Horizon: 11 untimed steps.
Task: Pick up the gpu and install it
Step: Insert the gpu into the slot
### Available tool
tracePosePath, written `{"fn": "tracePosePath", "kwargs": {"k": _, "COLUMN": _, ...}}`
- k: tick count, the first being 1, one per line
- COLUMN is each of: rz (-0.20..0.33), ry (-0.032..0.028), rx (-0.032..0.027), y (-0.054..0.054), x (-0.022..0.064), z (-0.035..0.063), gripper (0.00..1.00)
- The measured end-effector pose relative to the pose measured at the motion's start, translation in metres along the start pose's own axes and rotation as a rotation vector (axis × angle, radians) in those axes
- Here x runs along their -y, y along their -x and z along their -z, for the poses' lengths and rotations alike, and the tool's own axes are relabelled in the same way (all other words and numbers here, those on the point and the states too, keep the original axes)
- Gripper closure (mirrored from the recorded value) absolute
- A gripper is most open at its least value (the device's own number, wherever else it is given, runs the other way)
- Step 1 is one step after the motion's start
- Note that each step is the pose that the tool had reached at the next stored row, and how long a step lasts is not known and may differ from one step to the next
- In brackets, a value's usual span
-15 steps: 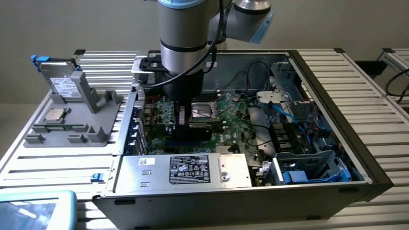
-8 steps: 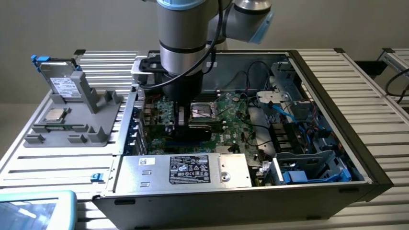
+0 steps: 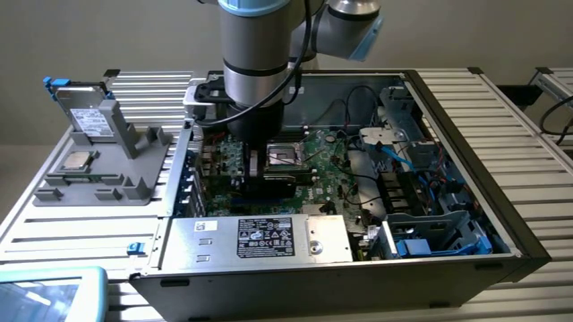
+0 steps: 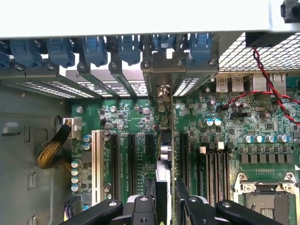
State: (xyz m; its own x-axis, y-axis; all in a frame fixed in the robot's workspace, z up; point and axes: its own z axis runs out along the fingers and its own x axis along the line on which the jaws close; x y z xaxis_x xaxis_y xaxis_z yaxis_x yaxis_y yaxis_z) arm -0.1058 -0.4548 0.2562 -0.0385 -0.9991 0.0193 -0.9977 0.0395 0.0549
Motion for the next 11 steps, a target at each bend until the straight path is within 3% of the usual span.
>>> {"fn": "tracePosePath", "kwargs": {"k": 11, "rz": 0.0, "ry": 0.0001, "rx": 0.0008, "y": 0.0, "x": -0.0002, "z": -0.0021, "gripper": 0.73}}
